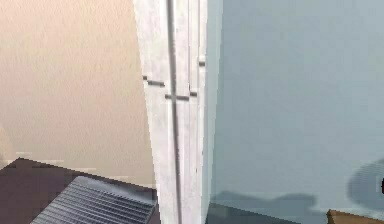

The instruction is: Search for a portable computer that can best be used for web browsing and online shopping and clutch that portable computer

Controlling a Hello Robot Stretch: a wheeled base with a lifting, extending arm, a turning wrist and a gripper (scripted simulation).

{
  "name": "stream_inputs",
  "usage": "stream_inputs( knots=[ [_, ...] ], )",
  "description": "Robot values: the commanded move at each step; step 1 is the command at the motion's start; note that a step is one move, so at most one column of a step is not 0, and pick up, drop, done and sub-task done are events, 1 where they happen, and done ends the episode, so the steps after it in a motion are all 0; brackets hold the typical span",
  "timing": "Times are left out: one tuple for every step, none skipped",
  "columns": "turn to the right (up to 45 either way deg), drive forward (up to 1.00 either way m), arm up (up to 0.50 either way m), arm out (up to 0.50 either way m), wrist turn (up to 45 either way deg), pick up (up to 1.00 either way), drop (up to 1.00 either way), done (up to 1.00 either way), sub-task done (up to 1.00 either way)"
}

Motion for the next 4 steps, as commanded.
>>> stream_inputs(
  knots=[
    [45.0, 0.00, 0.00, 0.00, 0.0, 0.00, 0.00, 0.00, 0.00],
    [45.0, 0.00, 0.00, 0.00, 0.0, 0.00, 0.00, 0.00, 0.00],
    [45.0, 0.00, 0.00, 0.00, 0.0, 0.00, 0.00, 0.00, 0.00],
    [12.0, 0.00, 0.00, 0.00, 0.0, 0.00, 0.00, 0.00, 0.00]
  ],
)
